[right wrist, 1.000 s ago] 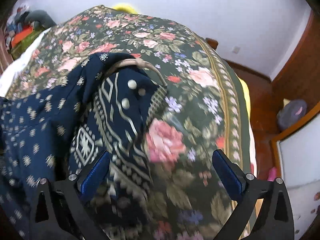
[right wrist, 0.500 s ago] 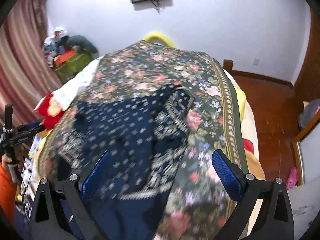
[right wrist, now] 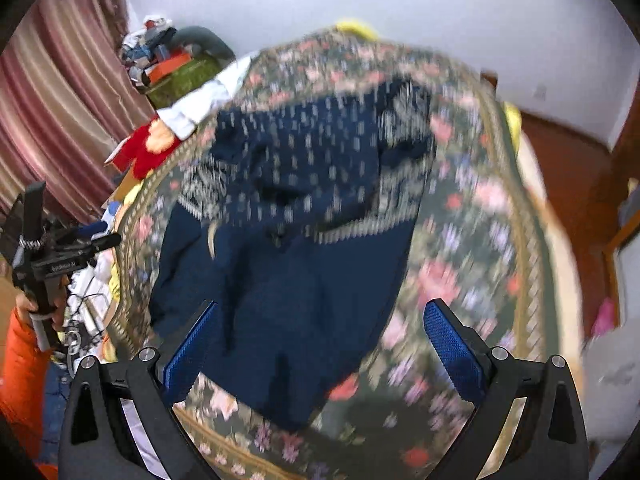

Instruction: Fold large clothes

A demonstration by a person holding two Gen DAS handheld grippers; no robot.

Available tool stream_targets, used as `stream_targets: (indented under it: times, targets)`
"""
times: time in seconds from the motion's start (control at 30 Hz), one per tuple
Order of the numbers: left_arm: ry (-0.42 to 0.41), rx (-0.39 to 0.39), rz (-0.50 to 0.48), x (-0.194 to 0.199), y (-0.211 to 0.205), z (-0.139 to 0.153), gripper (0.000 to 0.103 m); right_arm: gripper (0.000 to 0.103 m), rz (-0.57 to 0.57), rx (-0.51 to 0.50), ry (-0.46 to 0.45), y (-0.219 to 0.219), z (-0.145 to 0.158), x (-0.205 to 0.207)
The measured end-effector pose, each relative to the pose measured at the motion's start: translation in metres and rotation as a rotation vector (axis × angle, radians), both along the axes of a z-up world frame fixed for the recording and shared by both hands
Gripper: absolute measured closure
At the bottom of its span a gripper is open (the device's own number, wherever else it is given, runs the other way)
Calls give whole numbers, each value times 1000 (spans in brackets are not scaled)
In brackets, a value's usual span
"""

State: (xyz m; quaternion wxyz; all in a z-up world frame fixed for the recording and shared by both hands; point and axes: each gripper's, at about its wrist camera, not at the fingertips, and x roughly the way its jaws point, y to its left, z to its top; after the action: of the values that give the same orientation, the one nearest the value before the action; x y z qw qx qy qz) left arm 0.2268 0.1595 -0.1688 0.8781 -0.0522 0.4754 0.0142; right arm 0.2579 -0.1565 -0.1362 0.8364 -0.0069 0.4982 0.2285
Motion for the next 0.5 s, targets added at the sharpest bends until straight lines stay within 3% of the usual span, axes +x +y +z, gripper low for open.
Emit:
stream_targets:
  times: [0.17, 0.3, 0.5]
  targets:
    - [163, -69, 62, -16, 10, -67, 24, 9, -52, 16, 146, -11, -51, 2]
    - [234, -107, 72, -26, 7, -105, 24, 25, -61, 61, 249, -12, -79, 7]
    - [251, -184, 160, -24, 12, -136, 24, 34, -82, 83, 214, -1, -82, 4]
